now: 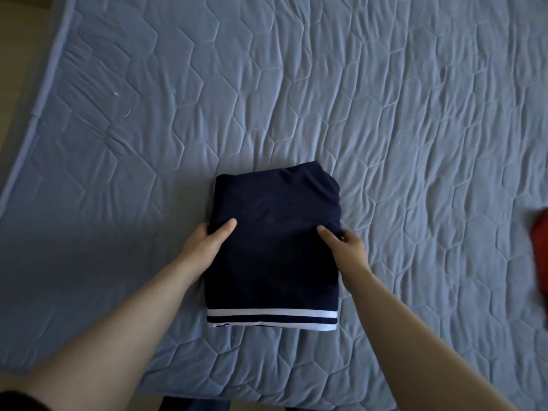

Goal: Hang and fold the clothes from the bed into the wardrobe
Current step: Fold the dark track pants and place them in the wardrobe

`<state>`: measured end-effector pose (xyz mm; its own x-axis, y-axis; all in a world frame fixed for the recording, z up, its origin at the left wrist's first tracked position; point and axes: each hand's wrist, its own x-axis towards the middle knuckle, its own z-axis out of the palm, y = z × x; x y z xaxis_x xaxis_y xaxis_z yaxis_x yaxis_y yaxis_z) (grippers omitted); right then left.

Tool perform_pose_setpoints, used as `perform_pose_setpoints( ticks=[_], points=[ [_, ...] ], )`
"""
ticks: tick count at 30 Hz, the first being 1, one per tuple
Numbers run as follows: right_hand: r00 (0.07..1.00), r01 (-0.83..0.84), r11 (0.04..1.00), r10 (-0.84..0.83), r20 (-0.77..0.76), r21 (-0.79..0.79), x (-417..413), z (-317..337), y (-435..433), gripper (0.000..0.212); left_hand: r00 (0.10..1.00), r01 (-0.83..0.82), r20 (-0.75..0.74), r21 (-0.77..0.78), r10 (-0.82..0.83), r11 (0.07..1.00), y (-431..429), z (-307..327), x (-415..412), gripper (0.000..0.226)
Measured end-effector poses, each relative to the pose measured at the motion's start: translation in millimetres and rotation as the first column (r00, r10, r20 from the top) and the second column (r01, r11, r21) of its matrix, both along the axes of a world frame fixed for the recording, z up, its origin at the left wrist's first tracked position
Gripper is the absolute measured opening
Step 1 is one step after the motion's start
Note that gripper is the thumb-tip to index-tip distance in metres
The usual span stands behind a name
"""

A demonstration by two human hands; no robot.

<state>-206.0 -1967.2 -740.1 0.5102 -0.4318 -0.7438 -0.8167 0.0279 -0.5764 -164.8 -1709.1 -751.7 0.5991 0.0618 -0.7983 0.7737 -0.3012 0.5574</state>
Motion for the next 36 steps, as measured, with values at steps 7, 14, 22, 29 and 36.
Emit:
perform_pose_setpoints(
  ticks=[7, 14, 22, 29, 36],
  points=[
    [1.000, -0.017, 0.997, 0.019, -0.018, 0.070, 5, 2, -5, 0.024, 1.000, -0.016, -0.017, -0.084, 0.014, 0.996, 2, 10, -1, 0.029],
    [0.989, 0.000, 1.000, 0.004, 0.151, -0.027, 37, 56, -16, 0.025, 0.981, 0.006, 0.193, -0.153, 0.024, 0.988, -4, 61, 32, 0.030],
    [0.880, -0.039, 0.961, 0.163, 0.445, -0.274, 75, 136, -23, 0.016, 0.608, 0.112, 0.733, 0.301, -0.305, 0.947, -4, 144, 82, 0.028],
    [0.786, -0.469, 0.783, 0.581, 0.212, -0.409, -51, 86, -29, 0.053, 0.308, 0.486, 0.577, 0.588, -0.756, 0.647, 38, 83, -16, 0.050],
    [0.769, -0.606, 0.734, 0.639, 0.008, -0.307, -138, 50, -19, 0.047, 0.543, 0.609, 0.320, 0.486, -0.776, 0.627, 51, 49, -108, 0.040]
  ],
)
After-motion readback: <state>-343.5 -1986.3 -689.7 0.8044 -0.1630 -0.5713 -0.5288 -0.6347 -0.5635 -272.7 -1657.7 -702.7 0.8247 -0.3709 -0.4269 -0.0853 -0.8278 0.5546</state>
